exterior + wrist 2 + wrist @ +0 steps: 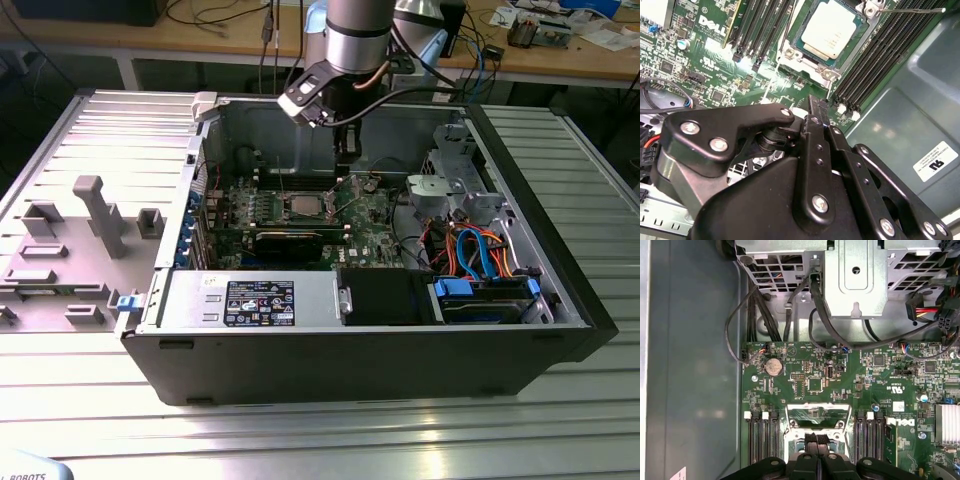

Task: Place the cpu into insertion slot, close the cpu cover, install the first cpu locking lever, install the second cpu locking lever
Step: 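Close the cpu cover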

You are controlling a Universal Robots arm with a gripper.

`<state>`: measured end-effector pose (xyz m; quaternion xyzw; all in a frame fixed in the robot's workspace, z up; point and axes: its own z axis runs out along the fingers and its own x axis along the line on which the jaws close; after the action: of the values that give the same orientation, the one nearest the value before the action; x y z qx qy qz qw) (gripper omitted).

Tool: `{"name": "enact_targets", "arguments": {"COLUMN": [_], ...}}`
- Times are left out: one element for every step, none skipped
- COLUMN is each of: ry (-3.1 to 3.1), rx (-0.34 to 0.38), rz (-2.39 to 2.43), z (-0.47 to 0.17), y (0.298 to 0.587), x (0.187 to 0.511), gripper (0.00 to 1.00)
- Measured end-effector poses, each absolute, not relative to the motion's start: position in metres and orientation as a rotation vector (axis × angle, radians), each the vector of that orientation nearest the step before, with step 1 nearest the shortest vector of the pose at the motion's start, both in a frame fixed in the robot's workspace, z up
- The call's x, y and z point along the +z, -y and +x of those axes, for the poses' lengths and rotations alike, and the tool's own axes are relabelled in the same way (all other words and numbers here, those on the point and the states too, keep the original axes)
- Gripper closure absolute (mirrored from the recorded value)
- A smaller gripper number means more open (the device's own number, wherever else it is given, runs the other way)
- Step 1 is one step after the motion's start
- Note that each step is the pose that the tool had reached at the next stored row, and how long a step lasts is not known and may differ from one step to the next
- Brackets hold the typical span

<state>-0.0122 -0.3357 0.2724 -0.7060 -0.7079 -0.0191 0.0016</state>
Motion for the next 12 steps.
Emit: {"name": "enact_targets", "arguments": {"ry": [2.222, 2.222, 2.222, 2.222, 2.222, 2.222, 2.222, 2.222, 2.222, 2.222, 2.222, 2.222], "rx": [-0.06, -0.06, -0.06, -0.06, -0.06, -0.06, -0.06, -0.06, -0.06, -0.06, -0.06, -0.06], "rz": [-2.216, -2.216, -2.216, -2.216, -2.216, -2.216, -2.216, -2.216, -2.216, -2.216, -2.216, -2.216], "z": [-0.0118, -0.0115, -0.0112, -0.0109, -0.0107, -0.0106, -0.0105, -0.0104, -0.0104, -0.0104, -0.0104, -0.0103], "y": [0.3357, 0.3357, 0.3357, 0.3357, 0.3357, 0.3357, 0.3357, 0.3357, 0.3357, 0.3357, 0.3357, 0.3357], "x": [0.2724, 0.2724, 0.2724, 0.2724, 0.2724, 0.2724, 0.2724, 0.2724, 0.2724, 0.2724, 0.2724, 0.2724], "gripper": [0.89, 0.89, 0.89, 0.89, 0.89, 0.89, 0.89, 0.89, 0.89, 0.89, 0.89, 0.89]}}
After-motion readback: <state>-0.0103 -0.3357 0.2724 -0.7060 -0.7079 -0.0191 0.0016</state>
